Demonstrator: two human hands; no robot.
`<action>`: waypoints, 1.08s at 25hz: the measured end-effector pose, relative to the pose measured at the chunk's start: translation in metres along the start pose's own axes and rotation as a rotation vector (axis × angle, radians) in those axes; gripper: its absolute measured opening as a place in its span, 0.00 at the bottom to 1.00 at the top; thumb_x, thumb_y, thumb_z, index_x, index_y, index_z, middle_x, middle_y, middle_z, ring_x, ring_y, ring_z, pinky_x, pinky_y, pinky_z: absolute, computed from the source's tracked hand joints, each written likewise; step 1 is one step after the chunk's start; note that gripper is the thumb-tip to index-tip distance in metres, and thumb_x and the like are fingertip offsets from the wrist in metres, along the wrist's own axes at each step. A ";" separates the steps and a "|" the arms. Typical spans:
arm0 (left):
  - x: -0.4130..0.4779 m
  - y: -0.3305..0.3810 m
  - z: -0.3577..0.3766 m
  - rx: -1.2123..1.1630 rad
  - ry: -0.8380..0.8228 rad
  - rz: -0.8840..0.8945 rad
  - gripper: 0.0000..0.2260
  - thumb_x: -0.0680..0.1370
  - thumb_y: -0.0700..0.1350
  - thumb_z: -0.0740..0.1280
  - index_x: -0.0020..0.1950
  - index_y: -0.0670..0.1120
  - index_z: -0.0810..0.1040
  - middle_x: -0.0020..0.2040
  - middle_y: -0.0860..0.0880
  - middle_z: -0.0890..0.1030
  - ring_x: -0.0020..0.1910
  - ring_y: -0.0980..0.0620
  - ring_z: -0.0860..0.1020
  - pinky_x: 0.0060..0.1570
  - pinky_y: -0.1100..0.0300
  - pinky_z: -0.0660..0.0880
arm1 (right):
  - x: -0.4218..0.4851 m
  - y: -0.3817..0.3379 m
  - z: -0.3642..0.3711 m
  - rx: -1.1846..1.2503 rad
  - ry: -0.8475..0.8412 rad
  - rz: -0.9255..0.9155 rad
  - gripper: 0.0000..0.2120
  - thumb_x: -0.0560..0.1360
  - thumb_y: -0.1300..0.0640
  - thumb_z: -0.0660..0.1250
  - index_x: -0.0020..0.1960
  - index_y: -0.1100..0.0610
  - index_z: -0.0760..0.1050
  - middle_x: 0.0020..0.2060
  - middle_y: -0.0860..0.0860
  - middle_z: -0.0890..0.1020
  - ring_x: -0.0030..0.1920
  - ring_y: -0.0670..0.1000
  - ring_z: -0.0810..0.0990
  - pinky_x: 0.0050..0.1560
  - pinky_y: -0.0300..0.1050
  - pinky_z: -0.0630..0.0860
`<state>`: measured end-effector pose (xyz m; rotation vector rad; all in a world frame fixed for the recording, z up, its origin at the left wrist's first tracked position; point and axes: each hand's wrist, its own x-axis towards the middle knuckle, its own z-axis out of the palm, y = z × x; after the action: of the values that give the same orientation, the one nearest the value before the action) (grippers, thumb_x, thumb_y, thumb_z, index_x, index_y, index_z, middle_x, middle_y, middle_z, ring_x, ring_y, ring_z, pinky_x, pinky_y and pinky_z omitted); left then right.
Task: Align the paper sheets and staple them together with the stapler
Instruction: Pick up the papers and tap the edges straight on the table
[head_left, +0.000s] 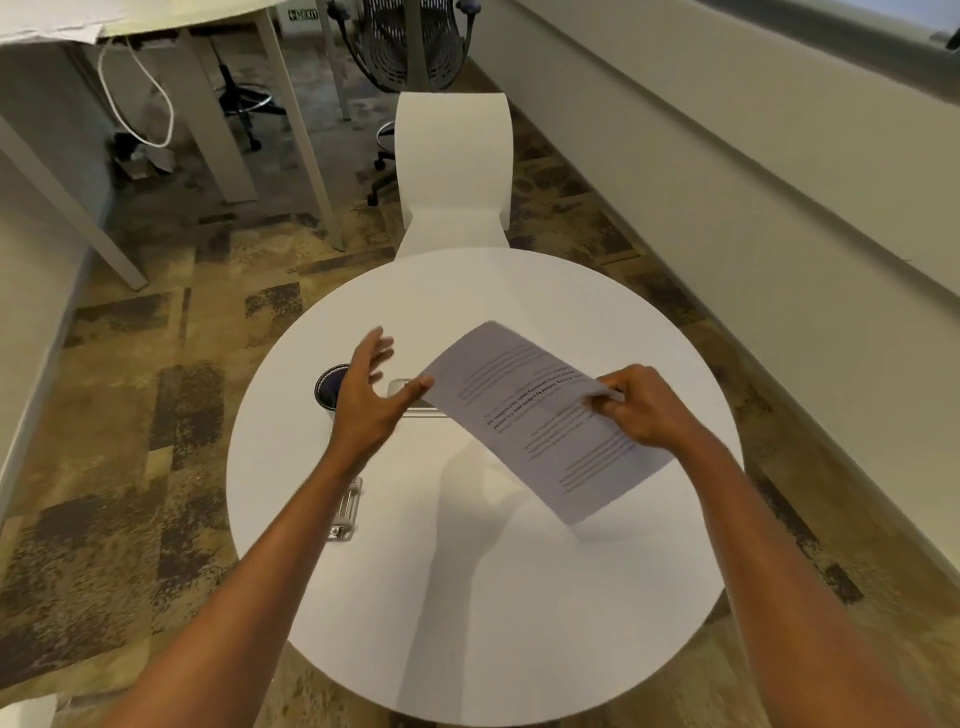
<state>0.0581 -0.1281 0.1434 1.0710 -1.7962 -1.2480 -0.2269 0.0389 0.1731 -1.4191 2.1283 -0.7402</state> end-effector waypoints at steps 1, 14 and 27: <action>0.005 0.009 -0.003 0.052 -0.039 0.049 0.38 0.68 0.54 0.76 0.74 0.51 0.63 0.68 0.56 0.71 0.65 0.60 0.71 0.60 0.71 0.66 | 0.003 -0.008 -0.009 -0.087 -0.028 -0.013 0.07 0.76 0.57 0.69 0.49 0.53 0.86 0.43 0.50 0.87 0.40 0.49 0.84 0.45 0.53 0.83; -0.003 0.019 -0.009 -0.154 -0.209 -0.009 0.05 0.74 0.42 0.72 0.42 0.51 0.86 0.43 0.54 0.86 0.41 0.58 0.82 0.43 0.57 0.79 | 0.011 -0.032 -0.051 -0.102 -0.174 -0.075 0.06 0.74 0.55 0.71 0.50 0.48 0.84 0.46 0.45 0.86 0.44 0.50 0.85 0.43 0.43 0.83; -0.020 -0.043 -0.009 -0.218 -0.198 -0.177 0.13 0.70 0.39 0.76 0.51 0.51 0.83 0.48 0.52 0.86 0.47 0.52 0.84 0.49 0.54 0.81 | -0.025 0.039 0.037 0.551 -0.029 0.088 0.16 0.72 0.63 0.73 0.57 0.50 0.80 0.52 0.50 0.86 0.53 0.51 0.84 0.51 0.48 0.82</action>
<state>0.0846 -0.1220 0.1039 1.0291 -1.6863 -1.6663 -0.2210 0.0686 0.1219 -1.0241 1.7581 -1.1507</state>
